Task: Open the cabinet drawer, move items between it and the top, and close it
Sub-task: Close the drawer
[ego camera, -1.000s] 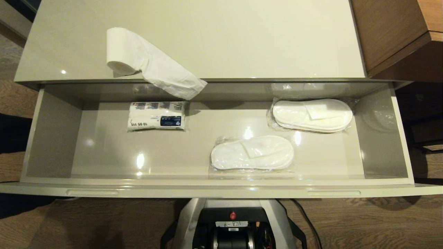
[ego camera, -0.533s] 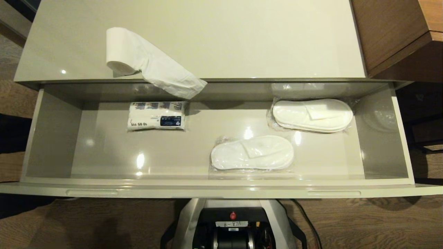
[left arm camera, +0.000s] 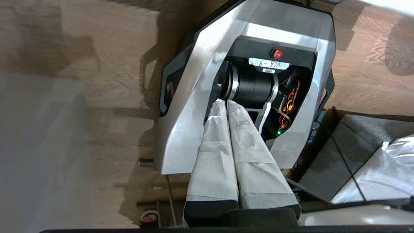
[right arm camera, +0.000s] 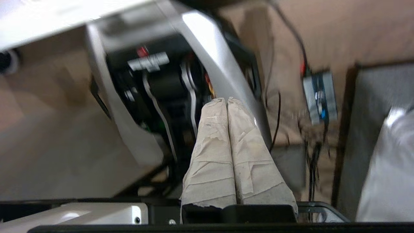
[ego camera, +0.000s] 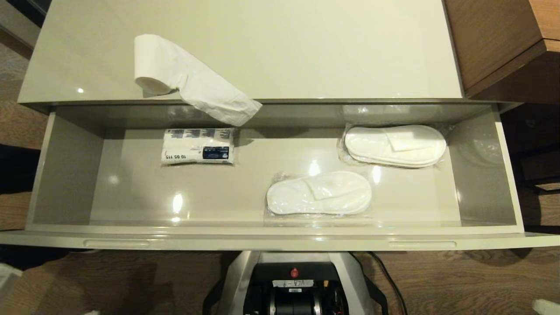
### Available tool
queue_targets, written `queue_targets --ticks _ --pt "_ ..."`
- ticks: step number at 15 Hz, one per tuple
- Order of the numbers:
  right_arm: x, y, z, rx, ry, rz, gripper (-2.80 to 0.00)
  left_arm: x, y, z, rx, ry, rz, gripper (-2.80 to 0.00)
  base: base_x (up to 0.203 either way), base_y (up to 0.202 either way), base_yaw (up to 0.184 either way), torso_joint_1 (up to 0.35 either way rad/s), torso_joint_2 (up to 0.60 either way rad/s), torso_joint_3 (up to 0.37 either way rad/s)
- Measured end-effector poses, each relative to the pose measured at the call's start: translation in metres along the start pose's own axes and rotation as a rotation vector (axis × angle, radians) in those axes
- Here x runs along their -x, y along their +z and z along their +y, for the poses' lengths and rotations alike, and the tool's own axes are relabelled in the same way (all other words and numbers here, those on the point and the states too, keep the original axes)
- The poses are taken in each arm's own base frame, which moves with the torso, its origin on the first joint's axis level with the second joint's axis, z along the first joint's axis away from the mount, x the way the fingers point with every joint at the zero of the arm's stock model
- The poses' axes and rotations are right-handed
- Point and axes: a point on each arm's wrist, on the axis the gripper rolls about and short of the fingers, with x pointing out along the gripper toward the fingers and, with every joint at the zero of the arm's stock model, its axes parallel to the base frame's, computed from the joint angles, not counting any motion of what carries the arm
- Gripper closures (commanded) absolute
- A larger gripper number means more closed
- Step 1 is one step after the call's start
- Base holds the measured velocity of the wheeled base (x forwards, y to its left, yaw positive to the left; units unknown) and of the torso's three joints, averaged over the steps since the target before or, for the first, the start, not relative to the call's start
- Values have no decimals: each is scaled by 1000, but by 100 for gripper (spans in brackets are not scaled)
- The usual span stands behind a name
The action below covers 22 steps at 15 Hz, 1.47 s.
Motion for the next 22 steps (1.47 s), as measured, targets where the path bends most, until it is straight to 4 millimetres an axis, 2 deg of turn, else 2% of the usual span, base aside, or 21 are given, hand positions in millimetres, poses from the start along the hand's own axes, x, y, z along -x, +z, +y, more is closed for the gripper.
queue_targets --ticks 3,7,11,14,18,20,22 --pt "-20 5 -2 -10 -11 60 0 -16 4 2 16 1 26 0 0 0 0 0 0 0" --pt "-61 15 -8 -10 -20 59 0 -46 7 7 48 6 52 0 0 0 0 0 0 0" --pt "-85 19 -11 -18 -18 50 0 -68 10 11 60 7 62 0 0 0 0 0 0 0" --pt "-98 32 -10 -12 -3 -21 0 -85 22 12 104 -11 -1 0 0 0 0 0 0 0" --pt "-112 48 -9 -37 -38 -116 0 -97 35 11 140 -35 -72 0 0 0 0 0 0 0" --pt "-117 56 -7 -40 -34 -161 0 -100 35 11 145 -31 -63 0 0 0 0 0 0 0" --pt "-121 68 -1 -45 -18 -214 0 -105 50 9 204 -59 -146 0 0 0 0 0 0 0"
